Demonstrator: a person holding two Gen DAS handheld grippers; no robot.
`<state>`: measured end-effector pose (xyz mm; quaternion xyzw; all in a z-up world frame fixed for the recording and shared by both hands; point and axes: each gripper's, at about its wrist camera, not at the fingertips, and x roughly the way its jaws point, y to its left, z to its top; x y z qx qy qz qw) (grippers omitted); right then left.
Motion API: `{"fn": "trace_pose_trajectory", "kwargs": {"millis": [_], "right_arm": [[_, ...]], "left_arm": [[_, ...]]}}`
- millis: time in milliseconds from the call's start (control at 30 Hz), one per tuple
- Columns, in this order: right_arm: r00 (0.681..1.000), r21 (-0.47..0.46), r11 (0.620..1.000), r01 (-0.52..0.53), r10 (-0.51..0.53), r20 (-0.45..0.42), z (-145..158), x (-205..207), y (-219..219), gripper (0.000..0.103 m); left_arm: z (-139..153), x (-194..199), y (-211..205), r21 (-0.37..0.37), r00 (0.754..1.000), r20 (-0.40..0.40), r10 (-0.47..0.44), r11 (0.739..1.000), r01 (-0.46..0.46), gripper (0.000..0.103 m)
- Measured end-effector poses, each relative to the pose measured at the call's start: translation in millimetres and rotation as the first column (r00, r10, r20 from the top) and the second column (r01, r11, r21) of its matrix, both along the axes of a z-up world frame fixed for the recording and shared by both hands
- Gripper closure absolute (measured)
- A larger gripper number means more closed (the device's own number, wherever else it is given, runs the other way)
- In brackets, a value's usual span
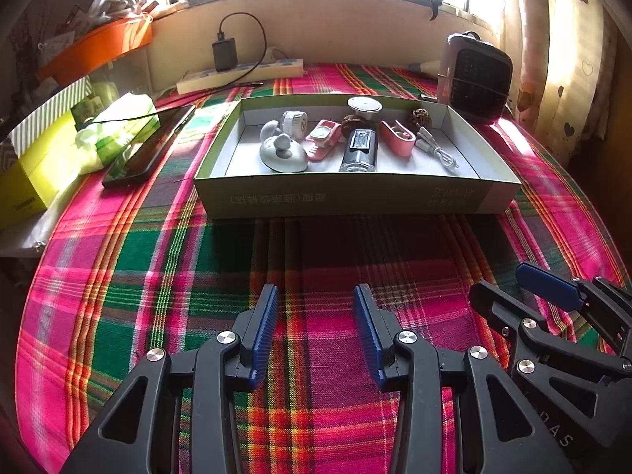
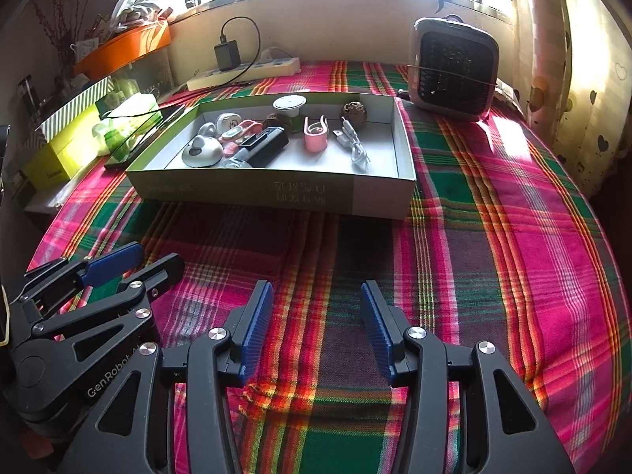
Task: Organize objects
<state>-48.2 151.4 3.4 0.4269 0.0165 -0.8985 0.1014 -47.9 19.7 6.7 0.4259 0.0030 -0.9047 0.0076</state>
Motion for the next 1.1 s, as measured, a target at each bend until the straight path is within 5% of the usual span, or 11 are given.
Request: {"fn": "trace_pose_trajectory", "kwargs": {"millis": [1100], "right_arm": [[1.0, 0.028, 1.0, 0.01, -0.011, 0.002, -2.5, 0.1, -1.6, 0.044]], "left_arm": [[-0.8, 1.8, -0.1, 0.006, 1.0, -0.001, 0.006, 1.0, -0.006, 0.065]]}}
